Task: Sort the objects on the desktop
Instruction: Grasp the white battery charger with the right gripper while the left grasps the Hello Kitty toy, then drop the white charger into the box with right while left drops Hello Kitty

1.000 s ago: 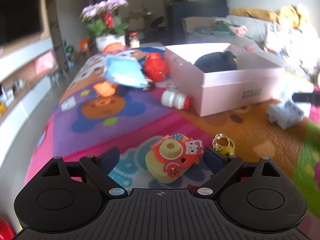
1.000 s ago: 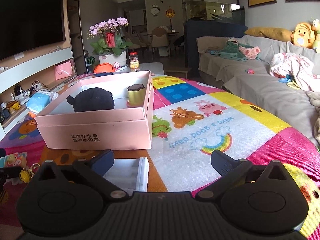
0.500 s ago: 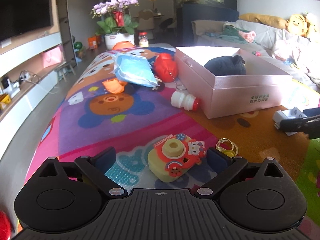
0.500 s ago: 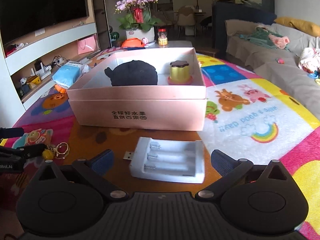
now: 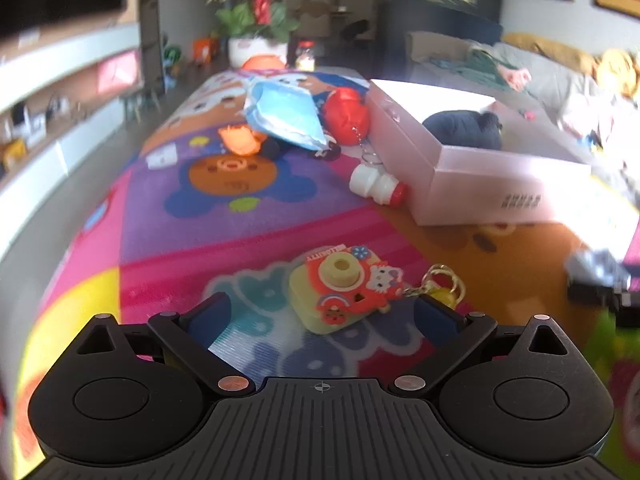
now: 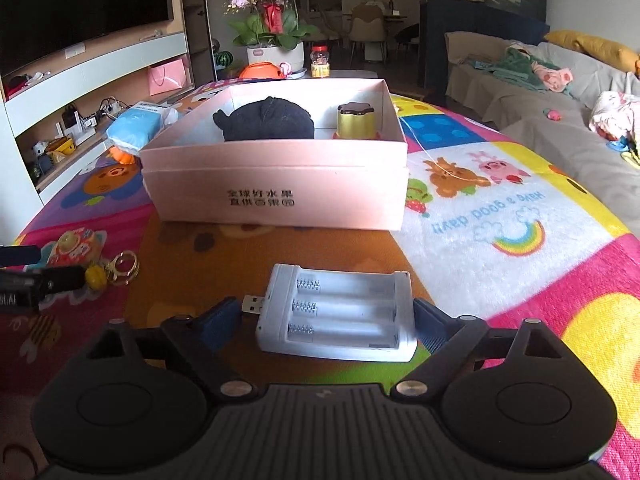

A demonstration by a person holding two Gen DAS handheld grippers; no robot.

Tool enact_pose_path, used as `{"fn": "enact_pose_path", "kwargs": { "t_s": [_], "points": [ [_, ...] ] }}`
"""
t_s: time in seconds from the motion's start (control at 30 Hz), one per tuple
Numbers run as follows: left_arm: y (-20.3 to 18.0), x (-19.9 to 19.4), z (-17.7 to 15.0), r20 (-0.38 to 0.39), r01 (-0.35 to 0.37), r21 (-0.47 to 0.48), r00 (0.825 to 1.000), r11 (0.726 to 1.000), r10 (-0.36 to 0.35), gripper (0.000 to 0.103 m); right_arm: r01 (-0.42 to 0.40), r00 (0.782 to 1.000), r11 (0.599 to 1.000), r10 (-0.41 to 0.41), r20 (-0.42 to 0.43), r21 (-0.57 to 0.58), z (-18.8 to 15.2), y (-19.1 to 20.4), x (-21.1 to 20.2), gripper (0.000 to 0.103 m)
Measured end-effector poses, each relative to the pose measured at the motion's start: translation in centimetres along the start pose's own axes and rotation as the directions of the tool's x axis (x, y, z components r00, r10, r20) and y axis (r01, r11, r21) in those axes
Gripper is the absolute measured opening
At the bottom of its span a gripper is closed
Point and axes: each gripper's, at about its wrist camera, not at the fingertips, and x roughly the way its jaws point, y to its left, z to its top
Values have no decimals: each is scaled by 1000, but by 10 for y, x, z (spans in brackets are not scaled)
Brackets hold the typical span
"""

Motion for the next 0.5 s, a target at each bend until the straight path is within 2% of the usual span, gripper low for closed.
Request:
{"fn": "enact_pose_path", "kwargs": {
  "t_s": [0.07,0.17,0.3,0.4,0.5],
  "points": [
    [-1,3,5,-7,9,-40,1000,999,-9,101,-8,1000,1000,8,7,9,-5,-2,-7,91],
    [-8,8,12,-18,61,-64,998,996,-62,100,-13,1000,1000,12,18,14,-8,-3,-11,91],
    [-25,14,13,-8,94,-22,996,995,-94,98,-17,1000,1000,16,17,8,-7,-2,-11,91],
    [-34,11,11,32,76,32,997,997,-77,95,-17,1000,1000,17,20,7,-8,-2,-11,91],
    [-36,7,9,67,6,96,998,995,-13,94,-19,1000,1000,19,17,10,-8,-2,-11,92]
  ]
}}
